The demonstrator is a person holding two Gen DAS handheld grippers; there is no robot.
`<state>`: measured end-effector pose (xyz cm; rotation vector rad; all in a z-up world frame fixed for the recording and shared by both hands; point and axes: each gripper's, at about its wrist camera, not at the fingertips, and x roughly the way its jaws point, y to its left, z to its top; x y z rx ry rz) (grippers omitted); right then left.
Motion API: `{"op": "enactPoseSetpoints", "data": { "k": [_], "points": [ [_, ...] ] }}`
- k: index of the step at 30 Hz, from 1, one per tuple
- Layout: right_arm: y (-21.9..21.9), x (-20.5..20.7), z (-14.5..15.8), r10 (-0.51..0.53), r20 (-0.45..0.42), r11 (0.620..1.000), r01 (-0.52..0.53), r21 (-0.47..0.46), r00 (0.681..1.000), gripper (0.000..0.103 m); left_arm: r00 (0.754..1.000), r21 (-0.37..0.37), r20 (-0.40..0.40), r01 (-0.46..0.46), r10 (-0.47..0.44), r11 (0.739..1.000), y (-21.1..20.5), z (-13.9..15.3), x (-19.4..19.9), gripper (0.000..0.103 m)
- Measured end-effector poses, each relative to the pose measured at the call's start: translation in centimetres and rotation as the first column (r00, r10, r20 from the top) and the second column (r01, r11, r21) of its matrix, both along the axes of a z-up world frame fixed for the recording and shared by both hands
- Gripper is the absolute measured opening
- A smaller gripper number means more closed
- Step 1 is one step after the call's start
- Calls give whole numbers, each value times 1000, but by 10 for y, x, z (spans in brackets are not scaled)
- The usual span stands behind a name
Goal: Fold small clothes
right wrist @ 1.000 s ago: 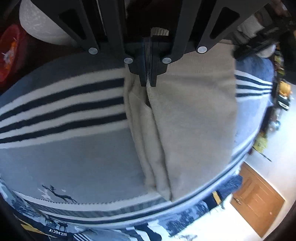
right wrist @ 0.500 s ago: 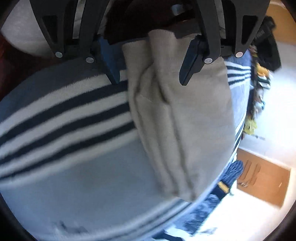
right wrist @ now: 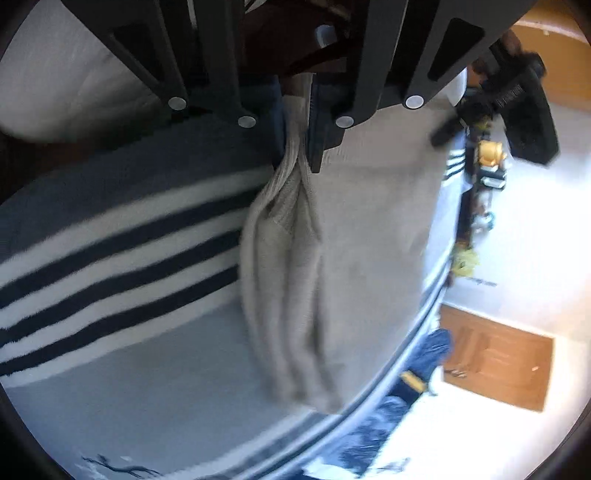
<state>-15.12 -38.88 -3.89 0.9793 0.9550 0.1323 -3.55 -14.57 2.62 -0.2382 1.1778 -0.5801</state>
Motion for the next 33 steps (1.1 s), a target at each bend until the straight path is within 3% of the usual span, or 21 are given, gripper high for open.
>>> {"op": "enactPoseSetpoints", "data": {
  "k": [3,6,8,9,10,11,12,13,18,22,25,30,32,33],
  "points": [
    [29,-3,-13,1,-61,999,2,39,998,10,1000,145,-14,8,-6,989,9,-34,-3,14],
    [49,11,-33,46,-186,997,-56,-49,981,17,996,299,-37,-61,76,952,15,-66,-11,17],
    [44,11,-34,38,-180,999,-40,-7,983,19,998,258,1,-54,56,965,19,-56,-17,22],
    [40,7,-30,21,-157,1000,-20,6,987,20,998,231,23,-61,57,971,22,-47,-18,37],
    [34,2,-23,-6,-132,1000,6,3,991,27,996,200,51,-75,66,977,27,-37,-20,46],
    [31,-2,-15,-34,-105,999,33,-13,994,38,993,157,85,-98,85,983,32,-25,-19,63],
    [26,-4,-5,-57,-72,998,54,-41,996,44,989,126,105,-118,105,985,36,-16,-16,71],
    [23,-5,9,-71,-32,995,68,-78,997,52,985,98,119,-136,124,986,39,-8,-13,72],
    [12,26,55,-16,80,979,32,-201,997,52,989,53,58,-137,134,989,37,-2,28,72],
    [-3,74,62,22,110,983,-2,-182,994,52,989,72,33,-144,142,987,24,-9,74,72],
    [-21,108,55,21,112,988,-4,-152,993,52,989,70,5,-147,147,987,12,-19,104,72],
    [-43,169,35,-10,40,989,16,-145,999,52,980,40,-68,-184,187,982,-2,-39,149,72],
    [-50,186,24,-17,20,991,19,-131,1000,48,979,80,-68,-189,195,979,-12,-48,163,72],
    [-52,192,19,-8,2,993,8,-120,1000,42,978,107,-48,-195,201,975,-15,-49,165,72]
  ]
}}
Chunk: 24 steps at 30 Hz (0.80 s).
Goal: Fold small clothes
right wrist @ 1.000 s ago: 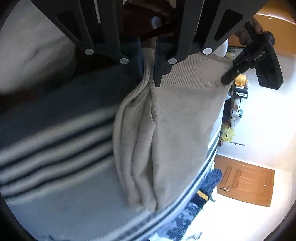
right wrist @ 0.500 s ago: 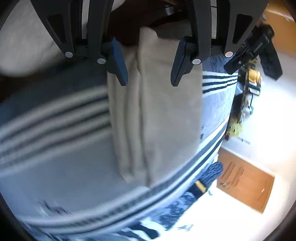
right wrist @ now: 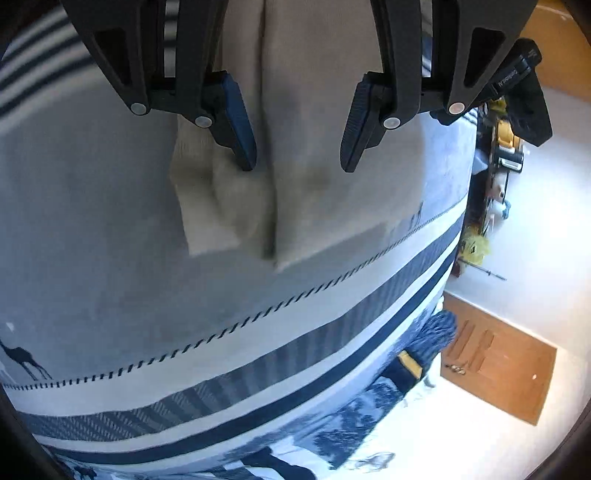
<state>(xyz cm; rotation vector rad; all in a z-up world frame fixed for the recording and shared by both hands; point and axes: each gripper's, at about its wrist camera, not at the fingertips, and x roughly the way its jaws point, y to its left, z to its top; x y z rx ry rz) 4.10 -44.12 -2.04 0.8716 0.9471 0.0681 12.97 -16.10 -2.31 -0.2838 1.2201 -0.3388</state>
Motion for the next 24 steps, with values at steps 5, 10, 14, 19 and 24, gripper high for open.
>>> {"op": "enactPoseSetpoints", "data": {
  "k": [5,10,14,19,24],
  "points": [
    [-8,-12,21,-9,57,998,13,-66,998,3,1000,-56,3,27,-26,998,-6,-2,3,72],
    [-5,-9,-9,-24,-35,994,20,-109,999,3,998,-90,-37,47,-50,995,-13,-15,11,72],
    [-10,-21,-6,-40,8,999,41,-31,999,24,997,-133,-57,43,-51,990,-8,-18,15,72],
    [-33,-47,-9,-100,60,994,97,55,993,94,993,-199,-110,14,-37,980,-7,-27,24,72],
    [-37,-33,-46,-120,-8,978,120,171,993,75,983,-281,-183,-23,-30,959,-16,-39,34,71]
  ]
}}
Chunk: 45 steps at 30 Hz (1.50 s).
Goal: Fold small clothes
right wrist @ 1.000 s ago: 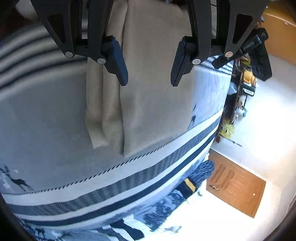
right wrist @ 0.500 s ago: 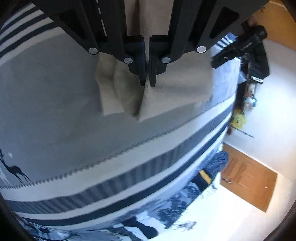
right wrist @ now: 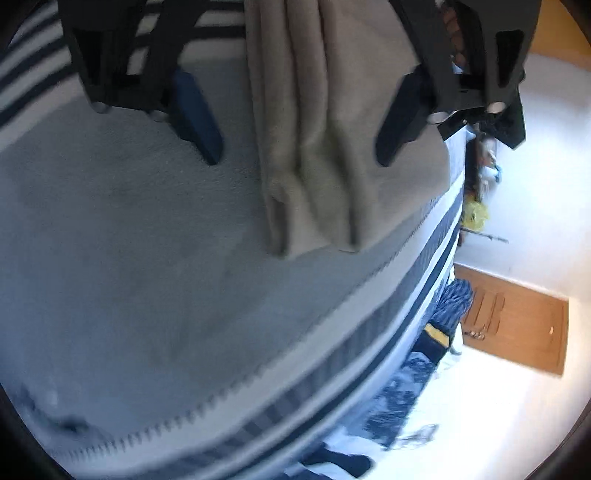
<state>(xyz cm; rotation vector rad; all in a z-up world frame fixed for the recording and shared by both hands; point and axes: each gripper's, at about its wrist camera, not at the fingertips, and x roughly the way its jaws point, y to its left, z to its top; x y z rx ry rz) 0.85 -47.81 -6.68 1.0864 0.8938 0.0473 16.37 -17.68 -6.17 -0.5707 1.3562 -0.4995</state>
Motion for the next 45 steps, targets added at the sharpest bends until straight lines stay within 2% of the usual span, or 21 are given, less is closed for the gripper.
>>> {"op": "enactPoseSetpoints", "data": {
  "k": [1,3,4,5,6,9,14,17,21,25,26,28,29,30,31,32,34,37,39,41,45],
  "points": [
    [2,2,-3,2,9,1000,-2,27,1000,68,1000,-13,-5,-3,3,1000,-1,-1,1,68],
    [9,9,-7,33,-2,997,-33,63,999,47,1000,-48,-24,1,-2,999,-1,-3,2,49],
    [13,10,-6,44,-18,998,-43,43,999,37,1000,-48,-23,0,-1,999,1,-1,2,44],
    [15,13,-3,54,-24,998,-53,26,998,27,1000,-53,-10,11,-12,999,4,5,1,31],
    [16,15,4,65,-24,998,-64,23,998,23,1000,-59,8,11,-11,998,8,13,0,26],
    [22,23,39,103,26,994,-102,-42,994,20,996,-120,81,-27,37,992,27,52,0,22],
    [25,61,86,123,144,992,-120,-29,982,20,985,-206,141,-69,99,976,58,103,31,21],
    [31,103,104,151,165,988,-142,-63,975,20,976,-158,192,-73,103,985,65,117,71,21],
    [39,164,95,181,98,982,-174,-79,979,20,981,-70,145,-123,132,990,69,94,111,22],
    [46,197,51,182,-105,970,-196,-145,978,29,992,46,40,-121,119,992,73,46,130,23],
    [44,196,45,171,-123,973,-187,-132,977,32,990,45,27,-138,137,989,80,42,126,23],
    [38,176,51,151,-57,985,-155,-75,987,33,989,-7,51,-138,139,990,91,42,110,38],
    [38,159,61,137,-20,987,-138,-83,990,39,987,-16,85,-138,139,990,98,46,95,52],
    [40,141,69,131,6,987,-129,-98,991,47,983,-22,124,-134,135,991,103,49,80,57],
    [44,116,77,125,51,986,-119,-115,991,66,978,-12,160,-131,131,991,107,49,63,57],
    [50,94,83,119,92,986,-107,-126,989,73,974,20,192,-124,118,992,111,49,40,57],
    [70,49,82,152,124,981,-134,-142,981,73,973,76,214,-104,85,992,113,38,-1,57],
    [100,0,58,200,131,978,-190,-84,971,72,981,161,188,-82,50,984,111,19,-43,57],
    [110,-21,36,188,128,982,-184,-39,974,69,982,154,171,-101,74,983,111,11,-62,57],
    [119,-26,19,187,88,982,-186,-22,978,51,986,141,152,-96,74,985,108,4,-65,57],
    [131,-7,8,231,43,973,-230,-10,972,39,988,207,143,-81,52,975,100,-3,-62,57]
  ]
}}
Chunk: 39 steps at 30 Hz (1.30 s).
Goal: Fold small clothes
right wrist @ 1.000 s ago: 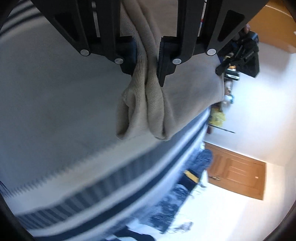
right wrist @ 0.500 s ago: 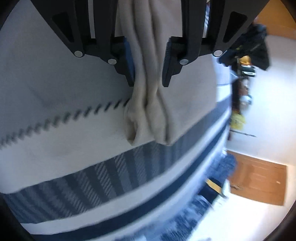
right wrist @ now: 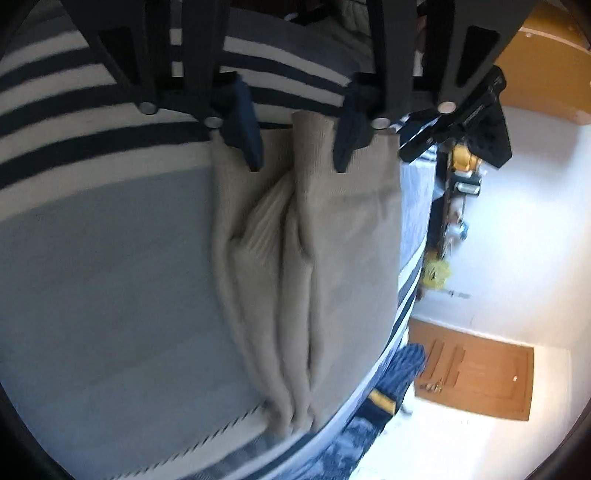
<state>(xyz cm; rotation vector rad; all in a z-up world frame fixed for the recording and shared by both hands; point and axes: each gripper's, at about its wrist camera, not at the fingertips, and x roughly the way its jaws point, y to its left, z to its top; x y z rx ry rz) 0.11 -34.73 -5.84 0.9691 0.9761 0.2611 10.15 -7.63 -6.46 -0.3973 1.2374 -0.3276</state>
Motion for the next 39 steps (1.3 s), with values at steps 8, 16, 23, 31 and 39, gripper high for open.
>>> {"op": "enactPoseSetpoints", "data": {
  "k": [8,16,23,31,39],
  "points": [
    [-15,-28,20,-113,50,993,112,23,992,3,998,16,43,47,-48,999,-10,16,-20,58],
    [-11,-28,5,-102,27,991,104,-83,994,2,998,21,48,30,-31,999,-6,15,-22,58],
    [-6,-18,8,-81,62,994,86,-67,995,69,999,3,37,16,-16,1000,-1,14,-5,63],
    [18,14,-1,-24,9,993,25,-116,1000,8,1000,29,-4,25,-25,999,-11,-6,8,63],
    [5,13,-2,13,-63,977,-26,-212,998,3,1000,52,18,7,-8,999,-8,-3,6,63]
  ]
}}
